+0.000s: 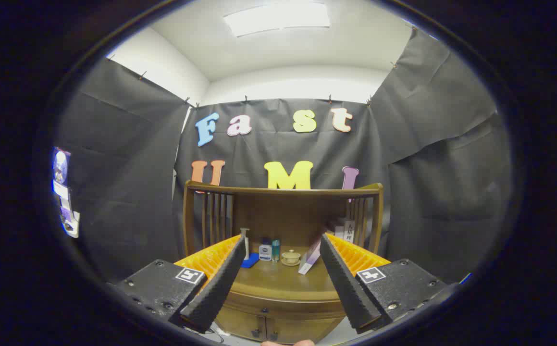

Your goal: Pull open the drawer, take out the items inside it, and place them on the countertop above the cabinet.

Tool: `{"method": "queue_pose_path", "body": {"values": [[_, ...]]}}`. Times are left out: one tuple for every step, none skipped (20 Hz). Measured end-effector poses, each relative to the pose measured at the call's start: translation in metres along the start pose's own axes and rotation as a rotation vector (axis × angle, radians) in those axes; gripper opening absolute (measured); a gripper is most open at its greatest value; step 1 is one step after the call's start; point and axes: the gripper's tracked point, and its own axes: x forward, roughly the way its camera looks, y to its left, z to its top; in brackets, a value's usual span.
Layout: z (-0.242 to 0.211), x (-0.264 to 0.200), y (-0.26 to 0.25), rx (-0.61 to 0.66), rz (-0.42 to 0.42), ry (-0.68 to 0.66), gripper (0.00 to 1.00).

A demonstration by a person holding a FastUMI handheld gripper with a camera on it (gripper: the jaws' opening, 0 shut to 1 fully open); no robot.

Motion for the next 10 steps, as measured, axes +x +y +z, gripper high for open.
{"method": "queue_pose_path", "body": {"values": [[0.002, -0.001, 0.0, -0.002, 0.001, -0.003, 1.0], [0.006, -0.003, 0.001, -0.005, 0.006, -0.01, 1.0], [0.008, -0.004, 0.002, -0.007, 0.009, -0.017, 1.0], [0.01, -0.005, 0.003, -0.01, 0.011, -0.019, 1.0], [0.009, -0.005, 0.005, -0.008, 0.014, -0.02, 1.0], [0.01, -0.003, 0.006, -0.006, 0.015, -0.017, 1.0], [0.008, -0.003, 0.006, -0.001, 0.016, -0.015, 1.0], [0.009, -0.002, 0.008, 0.005, 0.02, -0.015, 1.0], [0.01, -0.001, 0.01, 0.009, 0.023, -0.015, 1.0], [0.01, 0.0, 0.011, 0.012, 0.028, -0.016, 1.0]]}}
